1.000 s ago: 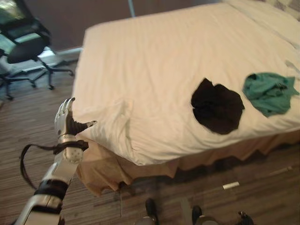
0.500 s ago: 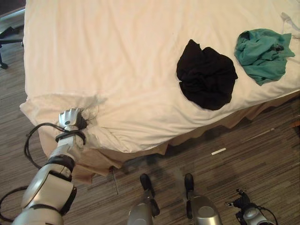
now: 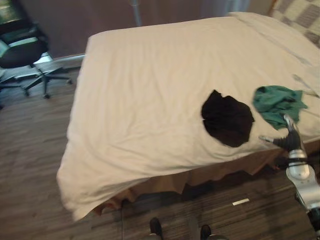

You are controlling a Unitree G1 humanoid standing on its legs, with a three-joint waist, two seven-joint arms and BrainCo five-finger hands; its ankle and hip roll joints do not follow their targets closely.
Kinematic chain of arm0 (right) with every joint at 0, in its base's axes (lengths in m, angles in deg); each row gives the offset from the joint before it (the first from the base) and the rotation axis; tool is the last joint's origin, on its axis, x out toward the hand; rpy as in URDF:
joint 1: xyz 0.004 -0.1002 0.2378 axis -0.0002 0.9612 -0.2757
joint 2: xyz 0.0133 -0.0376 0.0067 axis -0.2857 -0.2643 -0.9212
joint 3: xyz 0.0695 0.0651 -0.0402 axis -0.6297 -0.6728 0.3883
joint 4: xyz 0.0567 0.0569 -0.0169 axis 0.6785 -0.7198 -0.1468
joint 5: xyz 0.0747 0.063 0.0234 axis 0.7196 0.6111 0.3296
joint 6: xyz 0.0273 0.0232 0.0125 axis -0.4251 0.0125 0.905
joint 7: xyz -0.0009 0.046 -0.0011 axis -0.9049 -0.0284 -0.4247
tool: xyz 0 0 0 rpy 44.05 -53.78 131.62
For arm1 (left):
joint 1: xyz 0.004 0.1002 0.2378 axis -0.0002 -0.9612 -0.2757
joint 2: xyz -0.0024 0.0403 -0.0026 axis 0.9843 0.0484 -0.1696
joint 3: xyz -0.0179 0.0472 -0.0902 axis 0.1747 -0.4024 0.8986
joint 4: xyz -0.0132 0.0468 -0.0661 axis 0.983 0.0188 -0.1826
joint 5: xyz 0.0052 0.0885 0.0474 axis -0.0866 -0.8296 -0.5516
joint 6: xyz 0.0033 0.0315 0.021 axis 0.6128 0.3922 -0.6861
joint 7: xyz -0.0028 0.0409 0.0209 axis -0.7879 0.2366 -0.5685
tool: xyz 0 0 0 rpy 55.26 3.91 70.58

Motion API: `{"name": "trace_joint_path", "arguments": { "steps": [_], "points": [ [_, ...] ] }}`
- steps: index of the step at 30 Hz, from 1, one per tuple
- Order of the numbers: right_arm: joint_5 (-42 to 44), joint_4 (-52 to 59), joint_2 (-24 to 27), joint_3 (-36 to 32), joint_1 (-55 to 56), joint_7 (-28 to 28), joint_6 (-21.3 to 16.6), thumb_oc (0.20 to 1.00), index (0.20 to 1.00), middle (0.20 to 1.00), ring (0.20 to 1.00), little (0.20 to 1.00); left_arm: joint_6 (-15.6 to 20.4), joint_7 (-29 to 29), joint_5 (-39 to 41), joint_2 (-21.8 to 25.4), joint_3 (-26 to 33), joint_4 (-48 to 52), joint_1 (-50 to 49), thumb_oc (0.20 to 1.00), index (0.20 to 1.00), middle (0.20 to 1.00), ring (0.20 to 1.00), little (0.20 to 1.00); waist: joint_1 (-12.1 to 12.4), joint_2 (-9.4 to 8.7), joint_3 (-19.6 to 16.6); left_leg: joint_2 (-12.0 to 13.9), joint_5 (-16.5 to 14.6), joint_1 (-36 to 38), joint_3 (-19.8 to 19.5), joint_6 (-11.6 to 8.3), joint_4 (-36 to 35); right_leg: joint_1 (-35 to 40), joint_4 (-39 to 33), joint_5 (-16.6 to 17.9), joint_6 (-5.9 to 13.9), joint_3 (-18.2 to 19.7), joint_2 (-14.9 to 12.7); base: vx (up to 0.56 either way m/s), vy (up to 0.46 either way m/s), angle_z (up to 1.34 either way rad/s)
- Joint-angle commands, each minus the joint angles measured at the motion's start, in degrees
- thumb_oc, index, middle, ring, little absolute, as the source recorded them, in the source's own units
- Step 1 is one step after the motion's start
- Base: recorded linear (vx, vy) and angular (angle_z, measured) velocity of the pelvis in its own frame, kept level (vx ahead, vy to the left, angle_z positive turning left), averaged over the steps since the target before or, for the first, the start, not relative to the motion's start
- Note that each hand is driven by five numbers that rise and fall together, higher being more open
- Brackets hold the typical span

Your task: Tidy up the quilt and then pick up the clothes from the bed and put them into the laundry hamper.

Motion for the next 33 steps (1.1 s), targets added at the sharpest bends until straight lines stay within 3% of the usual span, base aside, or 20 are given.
{"name": "trace_joint_path", "arguments": {
  "steps": [1, 2, 4, 5, 7, 10, 12, 14, 19, 23, 25, 28, 33],
  "points": [
    [-1.9, -0.5, 0.5, 5.4, -9.8, 0.2, -1.2, 0.200, 0.200, 0.200, 0.200, 0.200, 1.2, -2.8, 4.3, 3.3, -1.2, 1.1, 6.7, 1.000, 1.000, 1.000, 1.000, 1.000, 1.9, -1.25, 5.0, 2.9, -4.6, 5.9, -1.5, -3.32, 0.4, -2.7, 1.6, -0.9, 7.41, -0.9, -5.0, -0.13, -0.070, 0.74],
    [-0.9, -0.8, 0.0, 11.6, -18.9, 0.0, -1.7, 0.200, 0.200, 0.200, 0.200, 0.200, 2.0, -3.9, 5.1, 2.1, -4.4, 3.2, 7.9, 1.000, 1.000, 1.000, 1.000, 1.000, 3.4, -1.61, 6.9, 3.0, -4.0, 3.6, -2.7, -3.37, 0.9, -4.3, 2.3, -1.1, 7.28, -1.2, -4.9, -0.24, -0.087, 0.32],
    [1.4, -2.0, 0.5, 17.5, -31.4, 0.4, -2.7, 0.200, 0.200, 0.200, 0.200, 0.200, 3.0, -4.9, 6.0, 1.9, -9.1, 4.5, 11.7, 1.000, 1.000, 1.000, 1.000, 1.000, 5.2, -1.81, 11.0, 3.4, -3.2, -1.2, -4.3, -3.56, 3.0, -8.6, 4.7, -1.4, 6.98, -1.1, -4.8, -0.30, -0.060, 0.10],
    [1.4, -2.1, 0.5, 17.5, -31.4, 0.4, -2.7, 0.200, 0.200, 0.200, 0.200, 0.200, 3.0, -4.9, 6.0, 1.9, -9.1, 4.5, 11.7, 1.000, 1.000, 1.000, 1.000, 1.000, 5.2, -1.80, 10.9, 3.4, -3.2, -1.4, -4.3, -3.56, 3.0, -8.7, 4.8, -1.4, 6.98, -1.1, -4.8, -0.31, -0.066, 0.19],
    [6.5, -7.5, -2.1, 26.3, -49.2, 0.9, -3.8, 0.200, 0.200, 0.200, 0.200, 0.200, 4.1, -6.6, 9.1, 1.4, -16.4, 6.1, 18.3, 1.000, 1.000, 1.000, 1.000, 1.000, 7.8, -1.14, 16.1, 4.6, -2.7, -9.9, -6.4, -4.15, 7.8, -16.4, 10.3, -2.2, 6.23, -2.4, -5.3, -0.31, -0.041, 0.41],
    [7.6, -9.8, -5.2, 29.2, -53.9, 1.2, -4.4, 0.200, 0.200, 0.200, 0.200, 0.200, 4.9, -7.5, 9.6, 0.5, -19.9, 7.4, 22.2, 1.000, 1.000, 1.000, 1.000, 1.000, 8.3, -0.59, 17.8, 4.8, -1.9, -13.7, -6.8, -4.79, 8.1, -19.8, 11.2, -2.0, 6.44, -3.2, -5.5, -0.15, 0.014, 0.17],
    [7.9, -12.9, -11.8, 32.2, -57.1, 2.0, -4.9, 0.200, 0.200, 0.200, 0.200, 0.200, 5.9, -8.6, 9.3, -1.3, -25.2, 10.3, 27.1, 1.000, 1.000, 1.000, 1.000, 1.000, 8.9, 0.25, 20.1, 4.8, -0.5, -17.8, -6.8, -5.29, 7.7, -23.7, 12.3, -1.8, 6.51, -4.0, -5.6, -0.17, 0.007, 0.21],
    [7.6, -13.8, -16.9, 34.4, -57.1, 1.8, -5.2, 0.200, 0.200, 0.200, 0.200, 0.200, 6.3, -9.3, 9.0, -1.9, -28.0, 11.8, 30.5, 1.000, 1.000, 1.000, 1.000, 1.000, 8.9, 0.77, 22.0, 4.7, -0.3, -20.0, -6.9, -5.46, 7.9, -26.1, 13.4, -2.1, 6.48, -4.3, -6.0, -0.15, 0.018, 0.13],
    [3.5, -13.1, -27.7, 39.8, -51.0, -0.3, -5.0, 0.200, 0.200, 0.200, 0.200, 0.200, 5.5, -9.8, 7.8, -2.5, -31.3, 10.6, 34.3, 1.000, 1.000, 1.000, 1.000, 1.000, 8.1, 0.72, 22.1, 4.3, -0.9, -23.7, -7.1, -5.14, 9.5, -29.9, 15.2, -2.4, 6.21, -4.0, -6.4, -0.04, 0.018, 0.09],
    [9.1, -8.0, -33.2, 46.6, -40.9, -9.8, -5.4, 0.200, 0.200, 0.200, 0.200, 0.200, 3.8, -8.8, 7.6, -3.9, -30.3, 5.6, 34.6, 1.000, 1.000, 1.000, 1.000, 1.000, 6.7, -0.65, 22.1, 4.1, -1.8, -20.9, -6.4, -4.53, 9.8, -27.4, 14.5, -2.2, 5.98, -3.4, -6.7, 0.01, 0.017, 0.02],
    [15.8, -3.0, -33.7, 49.9, -34.6, -15.3, -6.3, 0.200, 0.200, 0.200, 0.200, 0.200, 3.1, -7.8, 7.1, -4.5, -29.4, 3.1, 34.2, 1.000, 1.000, 1.000, 1.000, 1.000, 5.5, -1.43, 22.0, 3.9, -2.3, -15.7, -5.9, -4.28, 8.5, -22.2, 12.3, -2.0, 6.05, -3.1, -6.5, 0.07, 0.022, -0.24],
    [23.7, 3.3, -33.4, 50.1, -30.2, -19.3, -7.7, 0.200, 0.200, 0.200, 0.200, 0.200, 3.1, -6.7, 6.1, -5.1, -29.1, 2.5, 33.1, 1.000, 1.000, 1.000, 1.000, 1.000, 4.7, -1.89, 19.2, 3.5, -2.2, -11.2, -5.5, -4.36, 5.3, -18.1, 9.8, -1.7, 6.39, -3.3, -6.3, 0.13, 0.012, -0.11],
    [28.6, 9.8, -31.2, 46.2, -30.6, -18.5, -9.9, 0.200, 0.200, 0.200, 0.200, 0.200, 3.0, -6.3, 6.2, -5.4, -28.0, 1.7, 31.8, 1.000, 1.000, 1.000, 1.000, 1.000, 3.6, -1.89, 15.9, 3.0, -1.2, -7.8, -4.9, -4.46, 1.6, -15.7, 7.7, -1.0, 6.53, -3.4, -5.9, 0.07, 0.010, -0.09]
  ]
}}
